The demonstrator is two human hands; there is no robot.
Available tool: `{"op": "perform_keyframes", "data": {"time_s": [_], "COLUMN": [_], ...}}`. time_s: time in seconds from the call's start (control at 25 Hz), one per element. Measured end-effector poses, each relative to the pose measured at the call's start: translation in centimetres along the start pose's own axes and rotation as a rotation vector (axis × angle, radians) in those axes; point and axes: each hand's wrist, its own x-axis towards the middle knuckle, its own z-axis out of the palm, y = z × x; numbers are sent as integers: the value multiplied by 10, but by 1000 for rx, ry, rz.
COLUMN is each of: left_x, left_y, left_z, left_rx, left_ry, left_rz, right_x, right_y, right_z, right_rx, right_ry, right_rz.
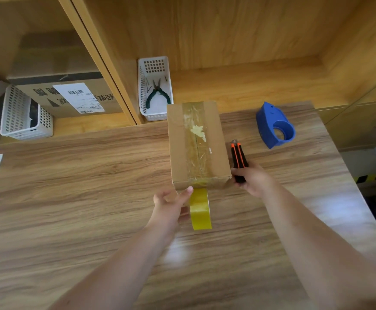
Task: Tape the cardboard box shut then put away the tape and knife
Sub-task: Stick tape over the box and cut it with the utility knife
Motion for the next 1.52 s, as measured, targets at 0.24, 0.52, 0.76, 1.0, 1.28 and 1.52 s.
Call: {"op": "perform_keyframes", "data": {"time_s": [0.24,0.52,0.76,1.0,1.28,1.52], "left_x": [-17,-40,-78,-99,-103,-104], "left_y": [-10,-24,-22,-22,-38,-46], "left_z": [15,7,3,2,-1,-4], "left_rx": [110,133,51,-31,-1,15], "left_ry": [-125,-97,-151,-199,-169,-164], "left_rz": [-84,6,28,-7,-32,-38], "right_x": [-62,-126,-163,-179,-178,-166], "right_y": [-1,2,2,-1,12,15], "right_z": [-5,-27,-38,-39,-36,-44], "right_rx": [209,126,-132,-337,-1122,-1401], "right_ry": [-146,-225,-54,79,169,232], "right_rz": [-74,-305,-498,-465,-635,-1179]}}
